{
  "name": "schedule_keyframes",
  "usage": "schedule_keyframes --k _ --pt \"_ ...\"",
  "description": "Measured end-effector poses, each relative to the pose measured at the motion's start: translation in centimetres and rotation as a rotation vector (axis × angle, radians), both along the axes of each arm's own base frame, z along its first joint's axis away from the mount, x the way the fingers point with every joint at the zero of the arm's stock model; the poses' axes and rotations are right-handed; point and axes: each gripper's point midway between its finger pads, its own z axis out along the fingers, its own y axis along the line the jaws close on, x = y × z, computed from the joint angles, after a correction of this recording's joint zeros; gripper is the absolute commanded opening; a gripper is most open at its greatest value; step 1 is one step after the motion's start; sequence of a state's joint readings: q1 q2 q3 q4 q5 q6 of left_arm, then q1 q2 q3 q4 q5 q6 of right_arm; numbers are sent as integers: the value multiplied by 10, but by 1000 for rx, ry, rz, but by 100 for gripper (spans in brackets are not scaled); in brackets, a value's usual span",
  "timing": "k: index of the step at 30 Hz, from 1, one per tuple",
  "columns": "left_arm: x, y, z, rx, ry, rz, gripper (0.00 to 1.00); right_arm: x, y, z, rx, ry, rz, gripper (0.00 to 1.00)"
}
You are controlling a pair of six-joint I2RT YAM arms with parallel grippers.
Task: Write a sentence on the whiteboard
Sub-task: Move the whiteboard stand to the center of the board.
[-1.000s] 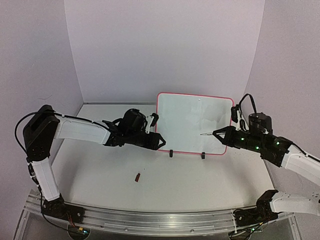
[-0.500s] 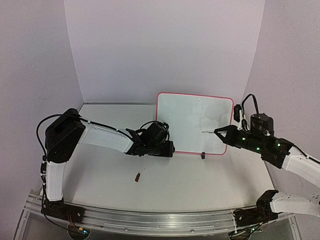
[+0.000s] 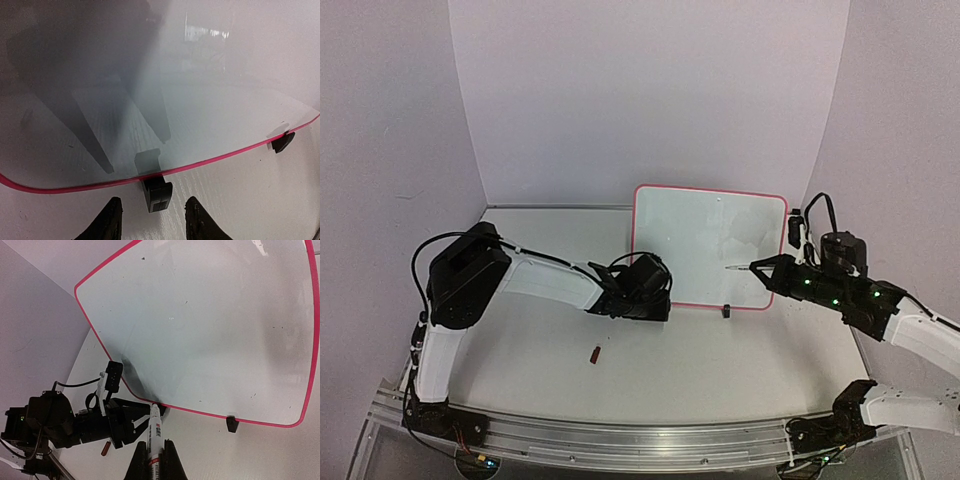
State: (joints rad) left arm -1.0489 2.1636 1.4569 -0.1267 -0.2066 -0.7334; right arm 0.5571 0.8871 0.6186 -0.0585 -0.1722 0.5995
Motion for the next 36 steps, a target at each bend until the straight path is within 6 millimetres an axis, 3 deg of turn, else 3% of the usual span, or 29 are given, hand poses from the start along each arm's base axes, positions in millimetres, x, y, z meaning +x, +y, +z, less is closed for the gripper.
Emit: schedule_keyframes --k 6,16,23,33,36 --pt "1 -2 -12 28 9 2 41 -1 -1 -1 4 -3 -1 0" --pt "4 -9 -7 38 -22 14 31 -3 -3 -3 9 -4 -6 1" --pt "7 -10 -17 81 -41 18 23 -4 -3 -3 11 -5 -6 1" --pt "13 1 -18 145 -104 61 0 -4 -3 -2 15 -6 -8 1" --pt "14 5 -19 157 -120 66 0 -4 -3 -2 15 -6 -8 1"
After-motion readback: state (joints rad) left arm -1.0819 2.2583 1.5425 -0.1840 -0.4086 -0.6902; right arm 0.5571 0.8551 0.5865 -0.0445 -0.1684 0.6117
